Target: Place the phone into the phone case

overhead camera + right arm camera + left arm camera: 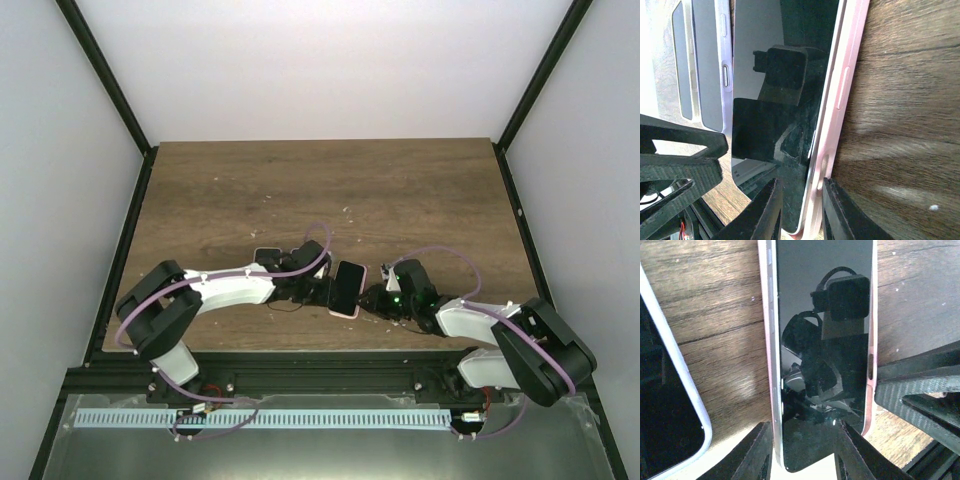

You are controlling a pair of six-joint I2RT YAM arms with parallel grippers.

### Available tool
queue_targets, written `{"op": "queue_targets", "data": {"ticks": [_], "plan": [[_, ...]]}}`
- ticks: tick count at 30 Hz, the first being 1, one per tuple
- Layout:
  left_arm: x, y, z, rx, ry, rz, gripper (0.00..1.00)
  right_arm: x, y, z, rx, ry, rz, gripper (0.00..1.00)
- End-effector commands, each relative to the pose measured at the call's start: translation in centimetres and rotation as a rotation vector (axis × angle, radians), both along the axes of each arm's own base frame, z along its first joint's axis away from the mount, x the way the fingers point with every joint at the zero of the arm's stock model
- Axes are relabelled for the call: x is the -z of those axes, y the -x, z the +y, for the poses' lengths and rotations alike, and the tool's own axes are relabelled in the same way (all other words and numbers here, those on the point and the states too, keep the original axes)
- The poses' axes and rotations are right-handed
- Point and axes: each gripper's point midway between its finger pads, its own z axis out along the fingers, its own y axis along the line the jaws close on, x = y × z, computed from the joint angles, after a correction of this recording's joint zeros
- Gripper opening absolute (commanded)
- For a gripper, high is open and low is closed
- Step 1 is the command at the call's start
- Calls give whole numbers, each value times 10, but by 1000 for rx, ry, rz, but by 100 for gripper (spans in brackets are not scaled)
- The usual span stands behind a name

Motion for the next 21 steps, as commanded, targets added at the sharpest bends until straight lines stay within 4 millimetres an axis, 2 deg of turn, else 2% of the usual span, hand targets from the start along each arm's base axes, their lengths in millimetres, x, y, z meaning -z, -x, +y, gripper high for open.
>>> {"op": "queue_targets", "data": {"ticks": [1,7,13,16,21], "plan": [[5,-2,-2,12,-16,-2,34,-2,0,2,-4,0,-15,23],[8,2,-7,29,9,21,26,-1,0,3,-8,0,-9,23],[4,3,-13,34,40,30,11,-2,-2,4,-12,-5,-12,23],[5,7,-18,35,77,56,9,-1,0,7,-21,-21,-4,23],[16,15,-23,35,100,105,6,0,2,10,-26,-38,5,23]]}}
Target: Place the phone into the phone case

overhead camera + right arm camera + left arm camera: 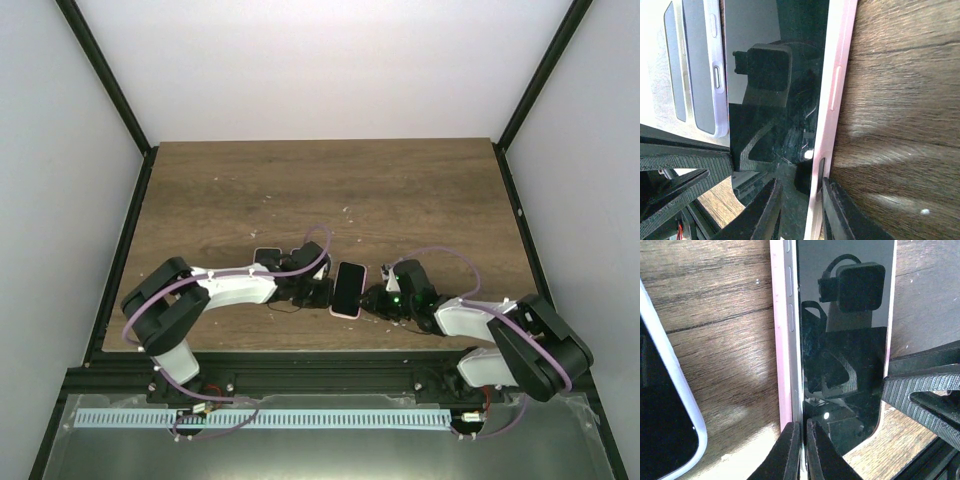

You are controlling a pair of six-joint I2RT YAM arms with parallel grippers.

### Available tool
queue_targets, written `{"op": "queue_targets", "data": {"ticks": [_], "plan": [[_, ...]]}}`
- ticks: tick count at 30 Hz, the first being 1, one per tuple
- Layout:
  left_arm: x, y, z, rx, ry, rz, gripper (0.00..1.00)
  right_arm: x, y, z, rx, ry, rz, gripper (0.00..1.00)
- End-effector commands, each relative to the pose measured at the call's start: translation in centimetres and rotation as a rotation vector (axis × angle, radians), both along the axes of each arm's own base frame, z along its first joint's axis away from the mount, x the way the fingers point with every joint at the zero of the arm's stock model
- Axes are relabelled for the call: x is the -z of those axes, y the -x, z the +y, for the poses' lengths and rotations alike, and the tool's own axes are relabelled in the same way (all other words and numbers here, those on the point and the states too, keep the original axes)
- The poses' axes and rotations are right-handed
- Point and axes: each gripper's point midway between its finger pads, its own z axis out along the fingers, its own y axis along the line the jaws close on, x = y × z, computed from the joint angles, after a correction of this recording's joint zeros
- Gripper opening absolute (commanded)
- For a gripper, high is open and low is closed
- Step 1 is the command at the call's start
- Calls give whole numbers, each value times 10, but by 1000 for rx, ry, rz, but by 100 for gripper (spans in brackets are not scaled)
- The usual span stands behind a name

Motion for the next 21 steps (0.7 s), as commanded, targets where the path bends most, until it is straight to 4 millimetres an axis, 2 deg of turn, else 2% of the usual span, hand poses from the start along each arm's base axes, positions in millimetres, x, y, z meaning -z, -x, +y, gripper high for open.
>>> {"op": "queue_targets", "data": {"ticks": [1,4,8,10,15,21], "plan": [[3,11,-20,35,87,48,6,-6,2,10,-27,-43,-11,23],[-1,10,-15,7,81,34,5,-7,-2,4,-1,-14,-35,23],[-18,4,-9,-24,88,3,14,-13,-10,-7,35,42,-92,28],[-22,-1,-6,-32,90,4,19,-17,-15,-11,50,59,-112,29],[-28,-23,4,-61,112,-29,20,-24,-27,-20,90,82,-135,32],[-20,-35,-11,1,179,11,23,-20,-37,-17,103,80,-133,38]]}}
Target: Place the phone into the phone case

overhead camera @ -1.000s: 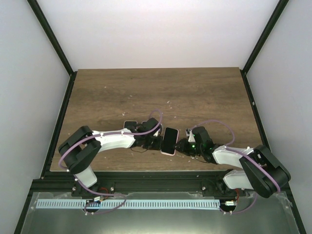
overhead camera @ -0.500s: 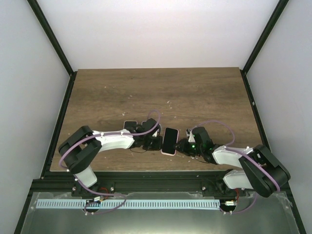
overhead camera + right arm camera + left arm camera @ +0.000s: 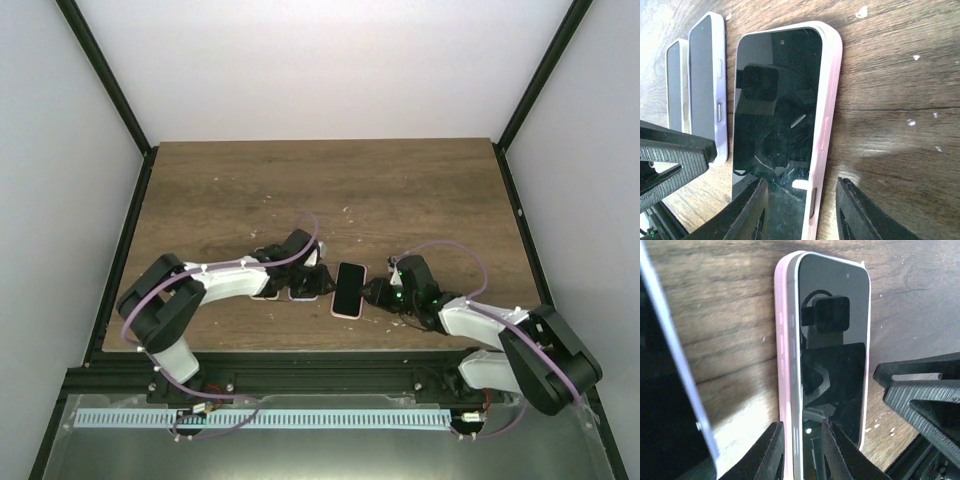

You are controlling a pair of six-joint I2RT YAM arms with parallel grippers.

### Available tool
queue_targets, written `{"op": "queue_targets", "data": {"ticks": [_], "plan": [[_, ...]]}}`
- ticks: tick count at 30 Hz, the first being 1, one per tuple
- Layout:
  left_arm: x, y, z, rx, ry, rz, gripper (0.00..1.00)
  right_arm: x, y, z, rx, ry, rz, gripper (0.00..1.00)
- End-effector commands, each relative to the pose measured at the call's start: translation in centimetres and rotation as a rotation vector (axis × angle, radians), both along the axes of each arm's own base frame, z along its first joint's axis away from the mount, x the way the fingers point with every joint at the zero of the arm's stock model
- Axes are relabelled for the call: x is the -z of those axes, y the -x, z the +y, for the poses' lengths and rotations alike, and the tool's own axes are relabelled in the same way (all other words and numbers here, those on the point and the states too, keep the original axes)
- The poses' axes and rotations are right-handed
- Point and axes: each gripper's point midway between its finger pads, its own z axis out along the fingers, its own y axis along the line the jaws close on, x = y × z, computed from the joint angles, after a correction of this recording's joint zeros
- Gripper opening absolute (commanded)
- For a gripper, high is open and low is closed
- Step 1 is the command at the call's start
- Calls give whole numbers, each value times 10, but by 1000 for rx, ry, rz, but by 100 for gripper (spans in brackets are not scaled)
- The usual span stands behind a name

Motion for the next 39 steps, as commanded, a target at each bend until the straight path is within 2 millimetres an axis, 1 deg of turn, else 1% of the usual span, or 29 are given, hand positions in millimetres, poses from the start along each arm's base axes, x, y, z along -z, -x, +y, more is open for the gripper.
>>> {"op": "queue_targets", "data": {"ticks": [1,5,8,10,14,18,20,24,25,31,34,39], "plan": [[-4,-8,-21,80,87,-1,24,-5,-17,2,25,6,-36,39],[-10,-10,-30,109,127,-12,25,-3,-20,5,33,-17,-24,40],[2,-12,-29,109,91,5,25,-2,-21,6,45,-28,-21,40],[11,-11,-27,104,72,16,21,-3,-21,9,36,-49,-21,41],[24,-9,-18,85,33,24,12,-6,-21,17,15,-89,-12,47],[32,-3,-11,79,23,34,7,-17,-21,25,-1,-152,-13,48],[35,0,-8,74,23,43,5,-27,-21,31,-22,-203,-30,48],[37,4,-6,71,30,49,5,-47,-19,40,-55,-310,-77,48],[36,5,-5,68,32,48,5,-49,-18,42,-64,-321,-81,49],[35,6,-7,71,46,53,5,-52,-16,46,-85,-359,-84,48],[37,7,-6,71,43,58,5,-49,-15,48,-98,-363,-76,47],[39,8,-4,72,37,62,5,-55,-12,54,-136,-403,-86,47]]}}
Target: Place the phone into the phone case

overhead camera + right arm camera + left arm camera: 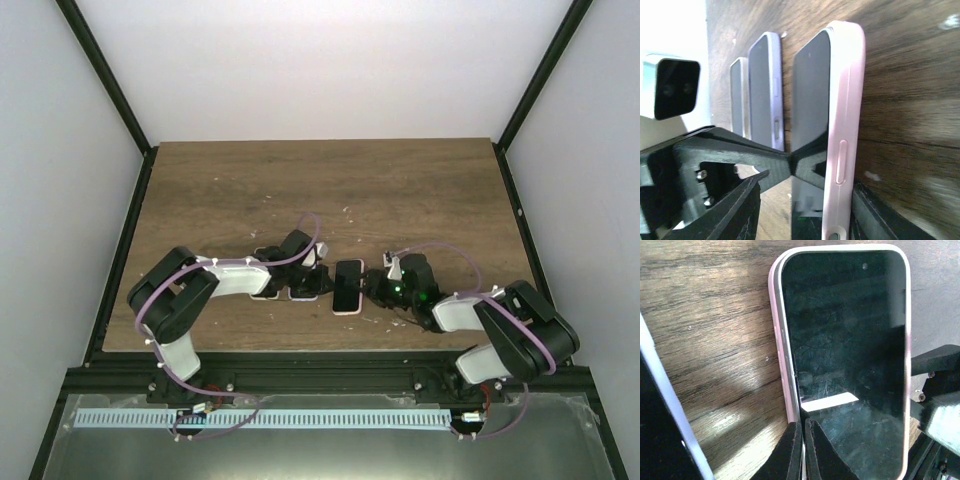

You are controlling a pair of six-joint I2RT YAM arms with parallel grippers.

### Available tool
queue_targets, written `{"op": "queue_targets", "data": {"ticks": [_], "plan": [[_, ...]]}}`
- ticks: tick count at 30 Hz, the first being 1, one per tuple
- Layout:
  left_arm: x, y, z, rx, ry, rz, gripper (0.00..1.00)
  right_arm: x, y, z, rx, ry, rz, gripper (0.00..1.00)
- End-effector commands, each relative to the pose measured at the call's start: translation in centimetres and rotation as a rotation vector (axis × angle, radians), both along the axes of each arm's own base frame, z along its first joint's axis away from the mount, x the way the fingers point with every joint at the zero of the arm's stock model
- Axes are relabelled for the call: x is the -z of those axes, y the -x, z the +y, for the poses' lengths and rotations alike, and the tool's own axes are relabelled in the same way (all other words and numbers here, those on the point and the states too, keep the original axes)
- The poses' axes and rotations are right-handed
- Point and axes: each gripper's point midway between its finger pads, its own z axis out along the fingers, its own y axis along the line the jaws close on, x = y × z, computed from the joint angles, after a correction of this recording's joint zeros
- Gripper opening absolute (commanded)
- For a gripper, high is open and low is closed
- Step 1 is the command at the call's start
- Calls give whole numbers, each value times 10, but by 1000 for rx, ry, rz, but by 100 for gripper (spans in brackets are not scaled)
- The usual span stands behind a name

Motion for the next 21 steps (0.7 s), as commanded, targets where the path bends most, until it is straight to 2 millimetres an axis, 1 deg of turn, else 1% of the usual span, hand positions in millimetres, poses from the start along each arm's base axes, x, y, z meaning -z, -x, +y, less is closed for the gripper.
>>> {"op": "queue_targets", "data": {"ticks": [1,2,5,7,8,13,15,19,21], "plan": [[21,17,6,22,-46,51,5,-42,5,28,-133,-152,-107,47],[21,17,6,22,-45,50,5,-39,4,28,-128,-141,-89,47],[17,17,6,20,-42,40,5,-17,-2,20,-87,-37,-16,45],[14,16,7,20,-41,35,5,-7,-1,16,-71,2,10,40],[13,16,7,20,-40,32,5,-5,0,15,-68,4,14,38],[12,18,7,13,-30,37,7,0,4,14,-77,-1,25,22],[9,18,5,15,-10,36,9,0,6,16,-92,-2,19,16],[-2,19,4,24,15,15,13,-5,6,20,-134,-17,-19,7],[-10,19,4,25,24,4,15,-11,8,22,-152,-30,-43,2]]}}
